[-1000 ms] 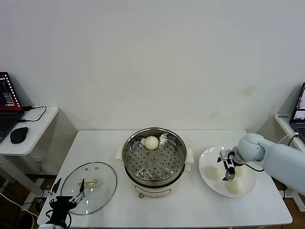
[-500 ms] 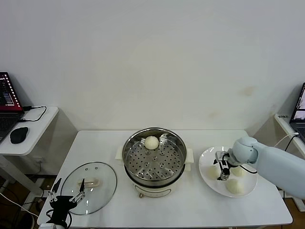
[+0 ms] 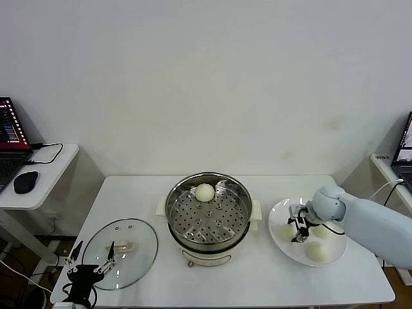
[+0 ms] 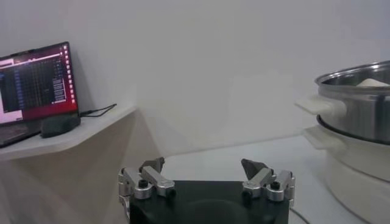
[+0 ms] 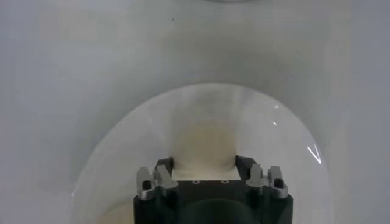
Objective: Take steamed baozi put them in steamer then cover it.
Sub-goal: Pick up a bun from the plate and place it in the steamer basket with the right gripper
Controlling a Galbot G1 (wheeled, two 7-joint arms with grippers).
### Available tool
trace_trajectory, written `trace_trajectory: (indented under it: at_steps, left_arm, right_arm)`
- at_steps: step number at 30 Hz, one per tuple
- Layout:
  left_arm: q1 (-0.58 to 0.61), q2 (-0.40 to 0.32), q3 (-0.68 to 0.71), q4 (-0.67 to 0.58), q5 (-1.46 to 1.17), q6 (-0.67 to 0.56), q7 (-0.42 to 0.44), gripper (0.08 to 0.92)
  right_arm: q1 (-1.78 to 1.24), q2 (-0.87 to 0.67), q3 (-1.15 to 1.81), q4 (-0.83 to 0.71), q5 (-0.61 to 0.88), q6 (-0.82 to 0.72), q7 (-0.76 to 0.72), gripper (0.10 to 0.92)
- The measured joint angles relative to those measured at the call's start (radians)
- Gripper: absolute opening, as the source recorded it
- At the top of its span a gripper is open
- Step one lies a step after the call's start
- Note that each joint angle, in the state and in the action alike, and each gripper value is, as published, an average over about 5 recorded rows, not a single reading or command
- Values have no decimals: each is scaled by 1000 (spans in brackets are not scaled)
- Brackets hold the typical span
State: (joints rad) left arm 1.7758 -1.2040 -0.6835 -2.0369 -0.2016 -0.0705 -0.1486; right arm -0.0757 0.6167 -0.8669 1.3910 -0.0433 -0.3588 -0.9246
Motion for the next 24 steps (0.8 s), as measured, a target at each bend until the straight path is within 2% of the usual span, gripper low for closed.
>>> trace_trajectory:
  at_steps: [11,18,24]
  left_arm:
    - [-8,6,8,-5,0,0,-1,823]
    - [-13,9,22,-4,0,-1,0,823]
    - [-20,13,26,-9,-1,-2,0,823]
  right_arm:
    - [121,-59,-49,85,68,-42,-8,594]
    - [356,-65,-172,175,196,-101,0,596]
    - [589,-9,-291,224,338,-157,19,602]
